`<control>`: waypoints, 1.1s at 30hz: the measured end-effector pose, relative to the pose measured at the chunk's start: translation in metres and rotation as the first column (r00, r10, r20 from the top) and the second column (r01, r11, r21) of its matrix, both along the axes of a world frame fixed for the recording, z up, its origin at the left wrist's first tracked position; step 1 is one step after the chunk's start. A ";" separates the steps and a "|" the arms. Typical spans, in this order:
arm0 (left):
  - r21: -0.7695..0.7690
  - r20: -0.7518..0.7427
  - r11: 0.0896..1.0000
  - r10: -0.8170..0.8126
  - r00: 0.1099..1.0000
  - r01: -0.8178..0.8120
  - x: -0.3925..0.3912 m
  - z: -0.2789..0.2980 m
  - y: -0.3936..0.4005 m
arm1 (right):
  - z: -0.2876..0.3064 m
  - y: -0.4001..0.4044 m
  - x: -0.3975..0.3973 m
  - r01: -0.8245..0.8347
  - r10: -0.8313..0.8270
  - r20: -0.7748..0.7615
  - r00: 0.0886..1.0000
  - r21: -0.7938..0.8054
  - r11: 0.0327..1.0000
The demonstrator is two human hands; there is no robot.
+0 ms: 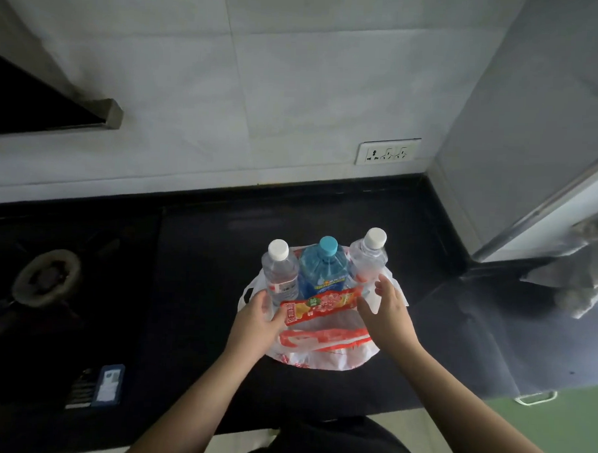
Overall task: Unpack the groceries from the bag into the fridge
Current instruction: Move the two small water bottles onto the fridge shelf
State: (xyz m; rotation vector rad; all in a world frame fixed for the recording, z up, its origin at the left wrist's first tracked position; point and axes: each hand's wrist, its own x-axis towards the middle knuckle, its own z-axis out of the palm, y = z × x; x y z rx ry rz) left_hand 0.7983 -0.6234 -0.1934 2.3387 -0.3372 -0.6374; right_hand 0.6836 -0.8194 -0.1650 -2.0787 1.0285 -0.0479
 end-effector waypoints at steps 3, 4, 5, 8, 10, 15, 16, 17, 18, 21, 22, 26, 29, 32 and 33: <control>-0.078 -0.028 0.994 0.070 0.997 -0.072 0.002 0.000 -0.008 | -0.008 -0.009 0.006 0.026 -0.027 0.035 0.999 0.037 0.999; -0.091 -0.032 0.992 0.086 0.996 -0.088 0.004 -0.001 -0.011 | -0.011 -0.012 0.007 0.030 -0.032 0.044 0.998 0.050 0.998; -0.099 -0.036 0.989 0.103 0.994 -0.106 0.005 -0.001 -0.013 | -0.014 -0.015 0.010 0.030 -0.033 0.056 0.998 0.065 0.997; -0.114 -0.046 0.982 0.148 0.988 -0.152 0.010 -0.004 -0.020 | -0.019 -0.021 0.020 0.043 -0.053 0.081 0.995 0.112 0.993; -0.138 -0.051 0.976 0.164 0.985 -0.169 0.012 -0.007 -0.024 | -0.020 -0.022 0.027 0.075 -0.085 0.079 0.993 0.120 0.990; -0.139 -0.021 0.972 0.187 0.982 -0.188 0.020 -0.013 -0.029 | -0.021 -0.025 0.038 0.111 -0.127 0.133 0.983 0.123 0.986; -0.139 0.003 0.973 0.189 0.982 -0.187 0.022 -0.015 -0.028 | -0.022 -0.026 0.038 0.112 -0.130 0.146 0.981 0.125 0.986; -0.145 0.028 0.972 0.190 0.981 -0.184 0.024 -0.015 -0.028 | -0.022 -0.026 0.039 0.113 -0.131 0.151 0.980 0.124 0.986; -0.154 0.050 0.971 0.192 0.980 -0.183 0.026 -0.015 -0.028 | -0.022 -0.027 0.039 0.115 -0.133 0.152 0.979 0.121 0.986; -0.138 0.153 0.979 0.169 0.974 -0.149 0.032 -0.012 -0.030 | -0.022 -0.029 0.038 0.117 -0.132 0.143 0.981 0.104 0.988; -0.134 0.182 0.982 0.154 0.971 -0.131 0.033 -0.012 -0.030 | -0.022 -0.030 0.038 0.116 -0.130 0.141 0.981 0.100 0.988; -0.151 0.180 0.982 0.140 0.974 -0.113 0.032 -0.011 -0.030 | -0.022 -0.034 0.037 0.125 -0.138 0.137 0.981 0.098 0.987; -0.143 0.210 0.983 0.145 0.967 -0.117 0.031 -0.013 -0.029 | -0.019 -0.034 0.036 0.131 -0.145 0.154 0.977 0.102 0.986; -0.147 0.231 0.981 0.158 0.960 -0.126 0.032 -0.012 -0.027 | -0.014 -0.033 0.035 0.136 -0.153 0.182 0.971 0.101 0.985; -0.148 0.235 0.981 0.155 0.960 -0.122 0.033 -0.011 -0.026 | -0.013 -0.032 0.034 0.140 -0.157 0.193 0.969 0.100 0.985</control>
